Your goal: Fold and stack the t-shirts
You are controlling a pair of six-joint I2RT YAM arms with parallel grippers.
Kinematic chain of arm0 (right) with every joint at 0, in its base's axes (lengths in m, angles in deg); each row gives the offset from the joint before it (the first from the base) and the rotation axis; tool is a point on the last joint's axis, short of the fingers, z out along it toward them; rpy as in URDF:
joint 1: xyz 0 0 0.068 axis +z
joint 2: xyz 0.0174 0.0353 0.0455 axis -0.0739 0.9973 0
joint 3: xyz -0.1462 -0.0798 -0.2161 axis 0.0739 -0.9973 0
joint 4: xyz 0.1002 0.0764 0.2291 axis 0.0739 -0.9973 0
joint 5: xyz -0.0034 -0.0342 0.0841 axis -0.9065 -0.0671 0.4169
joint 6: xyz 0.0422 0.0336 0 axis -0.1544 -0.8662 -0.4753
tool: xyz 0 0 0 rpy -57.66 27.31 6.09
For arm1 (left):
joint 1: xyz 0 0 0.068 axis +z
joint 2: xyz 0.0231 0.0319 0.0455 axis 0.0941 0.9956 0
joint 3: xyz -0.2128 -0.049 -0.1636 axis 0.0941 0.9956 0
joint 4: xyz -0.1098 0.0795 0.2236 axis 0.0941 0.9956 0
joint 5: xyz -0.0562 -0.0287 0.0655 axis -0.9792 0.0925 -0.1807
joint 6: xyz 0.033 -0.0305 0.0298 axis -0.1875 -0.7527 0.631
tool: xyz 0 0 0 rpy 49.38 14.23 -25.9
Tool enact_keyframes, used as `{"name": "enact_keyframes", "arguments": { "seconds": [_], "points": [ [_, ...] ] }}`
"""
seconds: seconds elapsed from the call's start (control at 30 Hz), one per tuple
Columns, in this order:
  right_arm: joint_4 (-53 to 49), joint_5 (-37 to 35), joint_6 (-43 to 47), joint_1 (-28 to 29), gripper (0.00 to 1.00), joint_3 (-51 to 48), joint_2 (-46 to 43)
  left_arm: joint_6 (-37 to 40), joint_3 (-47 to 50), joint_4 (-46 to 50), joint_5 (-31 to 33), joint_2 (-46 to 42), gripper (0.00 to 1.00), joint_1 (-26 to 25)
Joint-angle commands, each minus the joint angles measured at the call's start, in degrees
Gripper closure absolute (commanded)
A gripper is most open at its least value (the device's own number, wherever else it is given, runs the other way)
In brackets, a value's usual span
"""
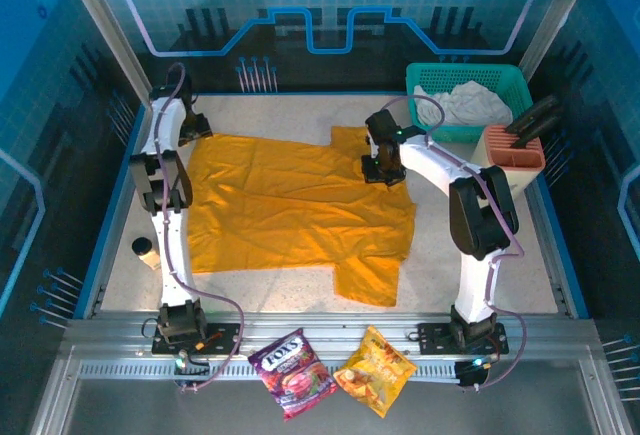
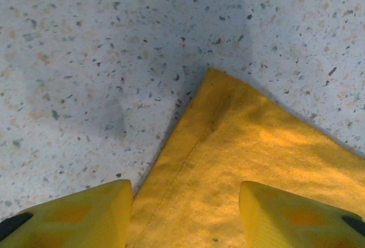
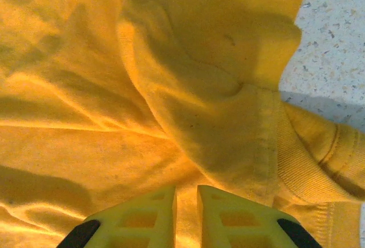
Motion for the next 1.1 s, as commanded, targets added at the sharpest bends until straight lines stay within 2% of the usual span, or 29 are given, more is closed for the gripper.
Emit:
{"name": "enact_keyframes", "arguments": {
  "seconds": [0.0,0.47,0.53,0.63,0.7,0.87,1.07],
  "points": [
    [-0.3,0.7,-1.2,1.1,0.83,-0.6,-2.7,5.5,-2.3,1.7,-1.4,2.4,0.47,0.2],
    [-0.1,2.0,-2.1,2.2,0.86,-1.6,-2.8,11.6,-5.8,1.8,-0.7,6.1,0.51,-1.6],
    [0.2,2.4,-2.2,2.3,0.86,-1.6,-2.7,13.1,-5.6,1.9,0.0,6.3,0.61,-2.5],
    [0.5,2.9,-2.3,2.4,0.87,-1.6,-2.7,14.3,-4.8,1.7,1.7,6.0,0.88,-3.7],
    [0.7,3.0,-2.3,2.4,0.86,-1.6,-2.8,13.7,-3.2,0.9,2.5,5.1,1.00,-4.1],
    [-1.0,2.7,-0.2,0.8,0.85,3.0,-1.0,10.3,5.3,-2.7,4.5,-0.8,1.00,-4.2],
    [-6.0,4.3,4.0,-3.4,0.74,21.2,11.0,5.3,15.8,-6.2,3.9,-11.5,1.00,-4.3]
  ]
}}
